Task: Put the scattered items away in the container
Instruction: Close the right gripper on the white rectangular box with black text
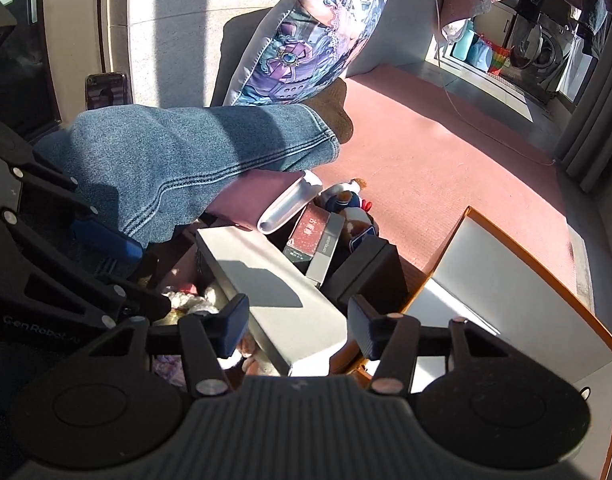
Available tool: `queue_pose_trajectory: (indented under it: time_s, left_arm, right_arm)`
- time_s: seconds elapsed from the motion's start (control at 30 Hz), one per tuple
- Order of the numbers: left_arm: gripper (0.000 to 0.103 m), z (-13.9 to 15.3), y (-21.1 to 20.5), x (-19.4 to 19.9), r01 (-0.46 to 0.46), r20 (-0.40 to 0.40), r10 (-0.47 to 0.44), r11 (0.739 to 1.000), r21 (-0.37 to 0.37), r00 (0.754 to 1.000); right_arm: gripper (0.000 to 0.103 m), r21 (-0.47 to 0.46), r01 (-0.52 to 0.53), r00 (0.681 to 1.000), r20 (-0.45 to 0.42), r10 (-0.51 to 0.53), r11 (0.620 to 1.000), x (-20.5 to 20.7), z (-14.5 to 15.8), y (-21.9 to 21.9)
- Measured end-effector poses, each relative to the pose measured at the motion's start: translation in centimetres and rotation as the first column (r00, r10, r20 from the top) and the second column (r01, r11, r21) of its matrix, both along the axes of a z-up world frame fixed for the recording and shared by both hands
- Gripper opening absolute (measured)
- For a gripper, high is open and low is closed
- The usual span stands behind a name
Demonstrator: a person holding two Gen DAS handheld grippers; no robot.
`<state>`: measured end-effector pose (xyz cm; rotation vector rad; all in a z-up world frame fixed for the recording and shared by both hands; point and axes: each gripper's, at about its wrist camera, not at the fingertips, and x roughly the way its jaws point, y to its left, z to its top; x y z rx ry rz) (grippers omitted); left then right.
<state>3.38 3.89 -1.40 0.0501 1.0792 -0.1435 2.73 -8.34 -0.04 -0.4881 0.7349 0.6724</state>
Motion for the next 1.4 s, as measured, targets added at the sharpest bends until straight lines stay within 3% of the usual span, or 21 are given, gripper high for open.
queue_pose_trajectory:
  time_s: [0.17, 0.4, 0.57, 0.73, 0.97, 1.07, 1.2, 1.4]
  left_arm:
    - [0.051, -0.9, -0.6, 0.7, 0.029, -0.01, -0.028, 0.995, 0.092, 1.0]
    - [0.05, -1.6, -0.3, 0.8, 0.063, -0.007, -0.062, 0.986, 0.153, 0.998]
    - [0.051, -1.2, 0.4, 0.5, 0.091, 0.017, -0.094, 0.987, 0.132, 0.995]
    - [0.051, -1.4, 0.4, 0.2, 0.106, 0.035, -0.112, 0.983, 0.147, 0.993]
    - [0.052, -0.8, 1.0, 0.1, 0.091, 0.05, -0.096, 0.991, 0.097, 0.994]
    - [0.052, -0.3, 1.3, 0.0, 0.083, 0.059, -0.087, 0.994, 0.076, 0.994]
    - [0.052, 0.1, 2.0, 0.1, 0.075, 0.056, -0.076, 0.997, 0.021, 0.996]
    - [0.052, -0.1, 2.6, 0.7, 0.051, 0.052, -0.051, 0.999, 0.005, 0.997]
  right_arm:
    - [0.055, -0.067, -0.072, 0.997, -0.005, 0.071, 0.995, 0.8, -1.1, 1.4]
    - [0.057, -0.121, -0.159, 0.987, -0.017, 0.158, 0.98, 1.6, -2.5, 3.2]
    - [0.065, -0.18, -0.228, 0.972, 0.021, 0.235, 0.957, 1.2, -3.6, 4.3]
    - [0.061, -0.237, -0.238, 0.963, 0.07, 0.261, 0.942, 0.9, -4.3, 5.0]
    - [0.046, -0.181, -0.218, 0.973, 0.035, 0.228, 0.959, 1.1, -2.5, 4.4]
    - [0.044, -0.079, -0.156, 0.987, -0.054, 0.152, 0.985, 2.6, -1.3, 3.5]
    - [0.043, 0.017, -0.092, 0.982, -0.164, 0.094, 0.996, 4.7, -0.9, 2.5]
    - [0.045, -0.02, -0.159, 0.977, -0.149, 0.154, 0.987, 4.8, -1.8, 3.7]
